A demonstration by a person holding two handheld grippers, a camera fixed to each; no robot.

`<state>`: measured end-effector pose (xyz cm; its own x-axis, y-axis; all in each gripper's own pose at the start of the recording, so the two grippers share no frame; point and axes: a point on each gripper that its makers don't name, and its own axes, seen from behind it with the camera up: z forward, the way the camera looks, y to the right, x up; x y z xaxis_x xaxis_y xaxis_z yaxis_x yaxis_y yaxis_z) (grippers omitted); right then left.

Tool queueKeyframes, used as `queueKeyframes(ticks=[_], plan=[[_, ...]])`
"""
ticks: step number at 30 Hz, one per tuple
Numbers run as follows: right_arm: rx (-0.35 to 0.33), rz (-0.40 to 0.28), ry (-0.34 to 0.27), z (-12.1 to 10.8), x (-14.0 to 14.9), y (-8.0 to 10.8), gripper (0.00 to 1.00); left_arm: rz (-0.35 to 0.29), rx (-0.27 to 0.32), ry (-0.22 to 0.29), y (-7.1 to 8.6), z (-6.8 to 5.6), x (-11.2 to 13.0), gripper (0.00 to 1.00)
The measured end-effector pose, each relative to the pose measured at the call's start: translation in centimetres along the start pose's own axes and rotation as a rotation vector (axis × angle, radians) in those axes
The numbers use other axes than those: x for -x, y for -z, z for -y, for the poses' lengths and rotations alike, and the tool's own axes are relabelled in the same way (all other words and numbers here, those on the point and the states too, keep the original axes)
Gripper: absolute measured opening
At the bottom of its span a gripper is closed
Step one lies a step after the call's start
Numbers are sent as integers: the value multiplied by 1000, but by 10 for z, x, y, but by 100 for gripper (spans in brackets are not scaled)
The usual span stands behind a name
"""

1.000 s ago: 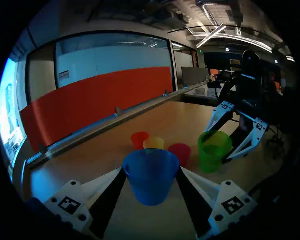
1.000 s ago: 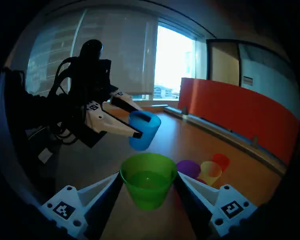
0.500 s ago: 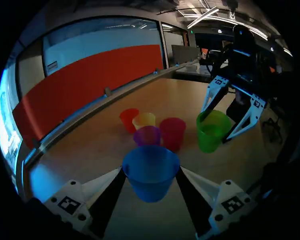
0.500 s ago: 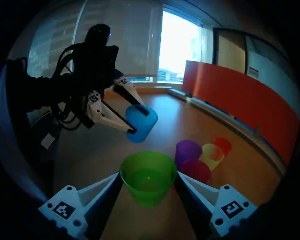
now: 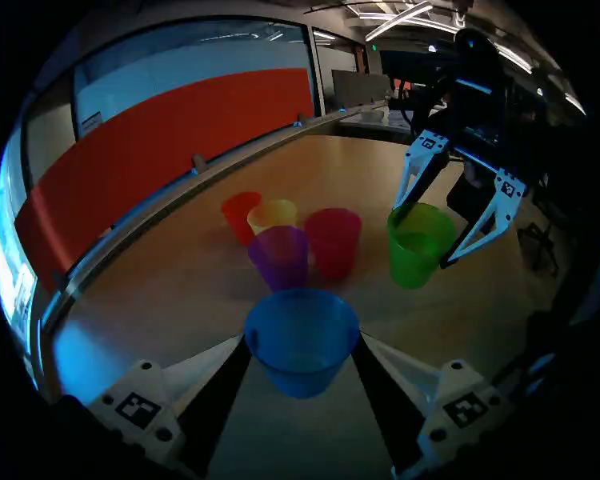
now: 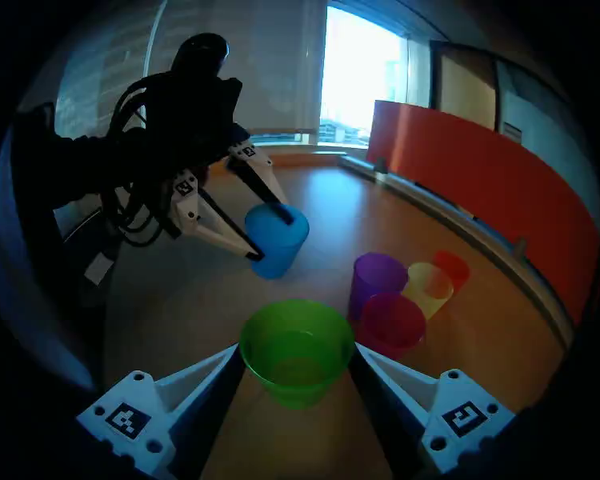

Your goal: Pour water

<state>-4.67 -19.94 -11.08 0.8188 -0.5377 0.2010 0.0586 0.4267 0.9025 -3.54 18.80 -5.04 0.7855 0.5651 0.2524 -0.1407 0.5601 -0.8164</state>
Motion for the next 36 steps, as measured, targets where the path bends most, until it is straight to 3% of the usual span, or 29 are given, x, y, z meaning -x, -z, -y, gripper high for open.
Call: queueKeyframes(ticks=[18,36], plan=[[-9,72,2,-4,23,-2,91,59,44,-13,-16,-11,22,86],[-14,94,-3,-5,31,-7,91,42,45,16,-26,-11,20,86]])
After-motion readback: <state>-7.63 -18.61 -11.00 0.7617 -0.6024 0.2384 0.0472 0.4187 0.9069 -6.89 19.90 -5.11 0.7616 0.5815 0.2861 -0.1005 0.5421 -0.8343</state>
